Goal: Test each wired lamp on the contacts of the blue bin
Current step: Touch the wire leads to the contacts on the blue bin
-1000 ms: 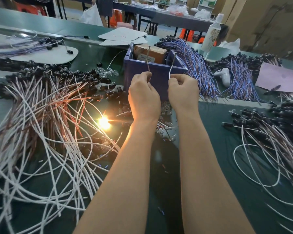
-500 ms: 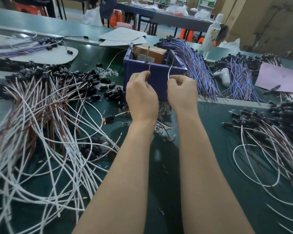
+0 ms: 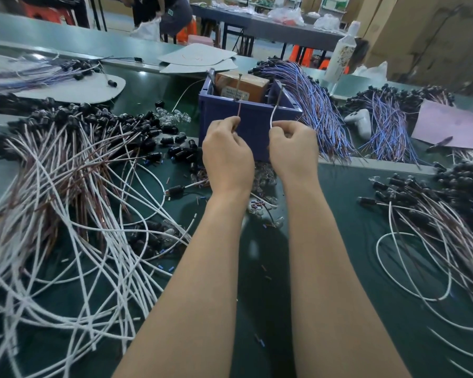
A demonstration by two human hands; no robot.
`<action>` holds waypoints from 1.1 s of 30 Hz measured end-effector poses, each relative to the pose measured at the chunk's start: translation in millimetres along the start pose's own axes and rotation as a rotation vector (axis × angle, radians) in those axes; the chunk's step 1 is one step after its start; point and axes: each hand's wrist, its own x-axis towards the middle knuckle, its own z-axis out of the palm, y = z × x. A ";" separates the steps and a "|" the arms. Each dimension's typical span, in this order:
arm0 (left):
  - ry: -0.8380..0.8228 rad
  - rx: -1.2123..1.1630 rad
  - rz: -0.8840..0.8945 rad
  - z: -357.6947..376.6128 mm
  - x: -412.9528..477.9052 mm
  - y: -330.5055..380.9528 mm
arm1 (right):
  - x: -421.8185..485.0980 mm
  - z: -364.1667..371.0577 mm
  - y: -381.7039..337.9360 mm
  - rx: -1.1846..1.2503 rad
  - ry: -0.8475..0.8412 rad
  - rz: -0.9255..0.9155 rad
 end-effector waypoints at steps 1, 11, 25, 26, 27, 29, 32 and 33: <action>0.001 -0.001 0.001 0.2 -0.1 0.1 | 0.0 0.0 -0.2 0.002 -0.001 -0.001; 0.050 -0.008 -0.009 -2.3 0.7 -0.8 | -0.7 -0.3 1.1 0.001 -0.007 -0.010; 0.029 -0.014 -0.011 -3.1 1.6 -0.2 | 1.4 -0.8 2.1 0.038 0.052 -0.036; 0.029 -0.018 -0.013 -3.1 1.7 0.0 | 2.0 -1.3 1.7 0.047 0.085 -0.043; 0.026 -0.020 -0.015 -3.1 1.6 0.1 | 2.3 -1.7 1.5 0.055 0.122 -0.051; 0.022 -0.023 -0.017 -2.9 1.2 0.4 | 2.5 -3.0 0.9 0.080 0.187 -0.062; 0.023 -0.026 -0.015 -2.6 0.7 0.7 | 1.5 -3.8 0.5 0.072 0.219 -0.061; 0.024 -0.024 -0.014 -2.6 0.5 0.7 | 1.3 -3.6 1.0 0.055 0.217 -0.057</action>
